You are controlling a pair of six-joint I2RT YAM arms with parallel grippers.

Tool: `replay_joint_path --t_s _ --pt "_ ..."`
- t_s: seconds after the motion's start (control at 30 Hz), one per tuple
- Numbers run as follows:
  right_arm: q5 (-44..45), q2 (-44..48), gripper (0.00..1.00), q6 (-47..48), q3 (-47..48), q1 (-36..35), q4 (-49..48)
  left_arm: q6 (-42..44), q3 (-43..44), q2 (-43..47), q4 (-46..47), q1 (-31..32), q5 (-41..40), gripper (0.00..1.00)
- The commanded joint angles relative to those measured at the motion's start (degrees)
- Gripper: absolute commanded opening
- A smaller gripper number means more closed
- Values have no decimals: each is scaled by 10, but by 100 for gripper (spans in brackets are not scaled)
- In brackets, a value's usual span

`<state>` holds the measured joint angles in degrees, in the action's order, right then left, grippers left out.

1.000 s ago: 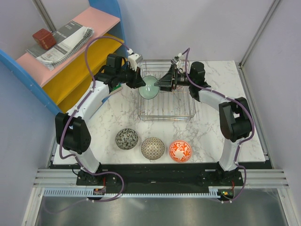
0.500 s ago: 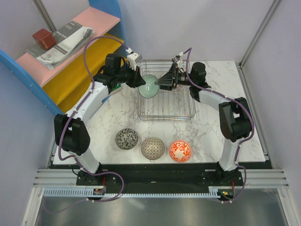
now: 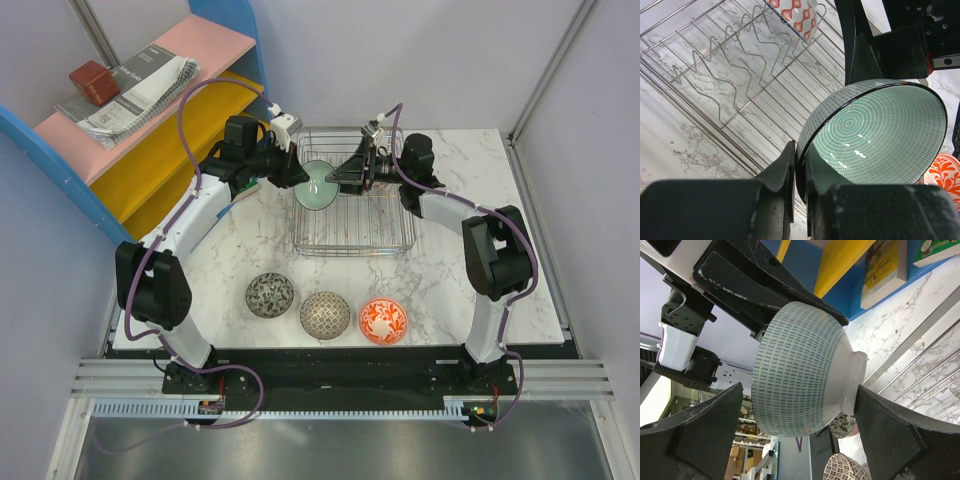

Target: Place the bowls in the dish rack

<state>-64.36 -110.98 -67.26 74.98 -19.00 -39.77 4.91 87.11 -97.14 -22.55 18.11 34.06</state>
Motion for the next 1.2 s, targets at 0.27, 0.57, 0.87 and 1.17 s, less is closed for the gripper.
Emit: replay_joint_path --t_s 0.27,0.57,0.87,1.17 --pt "-12 0 68 13 10 -15 -16 -15 5 22 41 2 5 2" --pt "-9 0 31 16 13 -16 -15 -13 11 14 37 1 14 2" --pt "10 1 0 91 27 -15 90 -13 23 5 25 1 20 2" --pt "49 4 0 177 48 -15 213 -18 31 -7 16 0 23 15"
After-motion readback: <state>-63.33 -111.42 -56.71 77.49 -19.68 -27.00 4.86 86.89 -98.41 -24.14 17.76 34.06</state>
